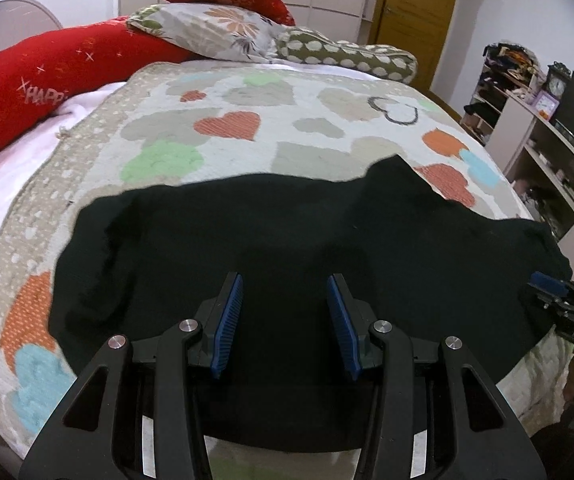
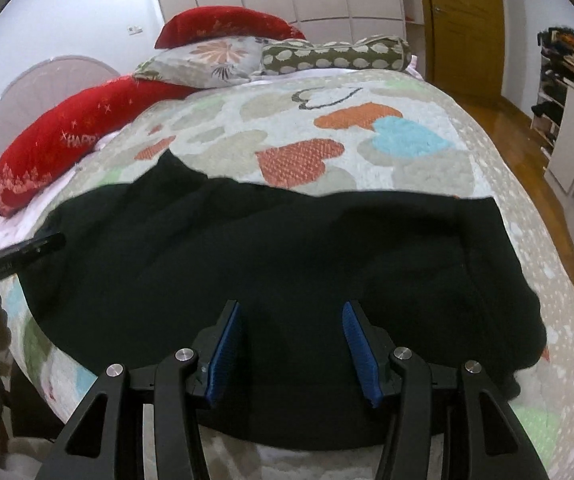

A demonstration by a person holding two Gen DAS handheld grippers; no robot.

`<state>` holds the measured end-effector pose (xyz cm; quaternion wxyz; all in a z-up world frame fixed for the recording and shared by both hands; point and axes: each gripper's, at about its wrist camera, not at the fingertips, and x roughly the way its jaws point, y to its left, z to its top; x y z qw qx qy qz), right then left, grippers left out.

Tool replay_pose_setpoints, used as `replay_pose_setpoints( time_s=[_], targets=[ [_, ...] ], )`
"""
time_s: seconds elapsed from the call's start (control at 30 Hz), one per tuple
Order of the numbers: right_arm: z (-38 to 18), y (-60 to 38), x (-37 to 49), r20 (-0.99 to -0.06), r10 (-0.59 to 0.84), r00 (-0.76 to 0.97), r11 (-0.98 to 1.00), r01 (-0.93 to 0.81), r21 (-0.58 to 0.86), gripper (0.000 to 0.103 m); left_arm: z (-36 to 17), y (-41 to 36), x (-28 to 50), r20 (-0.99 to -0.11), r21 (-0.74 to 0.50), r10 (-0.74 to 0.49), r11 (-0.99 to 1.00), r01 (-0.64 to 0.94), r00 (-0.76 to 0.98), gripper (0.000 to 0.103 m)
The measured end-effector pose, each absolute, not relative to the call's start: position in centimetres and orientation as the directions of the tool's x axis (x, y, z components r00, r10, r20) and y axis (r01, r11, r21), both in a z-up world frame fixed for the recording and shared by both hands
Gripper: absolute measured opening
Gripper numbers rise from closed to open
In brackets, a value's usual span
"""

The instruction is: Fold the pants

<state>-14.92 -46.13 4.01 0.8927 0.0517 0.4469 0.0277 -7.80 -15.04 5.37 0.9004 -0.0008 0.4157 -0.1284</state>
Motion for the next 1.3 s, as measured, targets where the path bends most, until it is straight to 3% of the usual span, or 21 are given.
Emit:
replay_pose_setpoints(
  time_s=[0.3,0.43,0.47,0.93,1.3],
  targets=[
    [5.2,-47.3,-16.6,-0.775,0.137,0.617,0.984,0.003,0.176,0.051,4.0,-17.0,-7.9,-0.785,-0.105,-0.244,0.958,0.267,0.569,0.043],
    [6.3,-48.8,-19.2,-0.763,0.118,0.635,0.984,0.031,0.177,0.051,5.5,-19.1,-8.1,-0.760,-0.115,-0.303,0.934,0.339,0.575,0.064],
    [6.5,-49.2,-19.8,-0.764,0.113,0.635,0.984,0.037,0.176,0.051,5.9,-19.9,-8.1,-0.751,-0.123,-0.328,0.922,0.366,0.573,0.065],
    [5.0,-53.7,-21.7,-0.785,0.109,0.610,0.956,0.152,0.251,0.053,7.0,-33.1,-5.6,-0.771,-0.191,-0.523,0.733,0.653,0.362,0.065],
    [4.1,-54.3,-20.8,-0.745,0.170,0.645,0.933,0.138,0.332,0.066,6.7,-41.3,-3.3,-0.800,-0.220,-0.572,0.561,0.798,0.182,0.066]
  ],
)
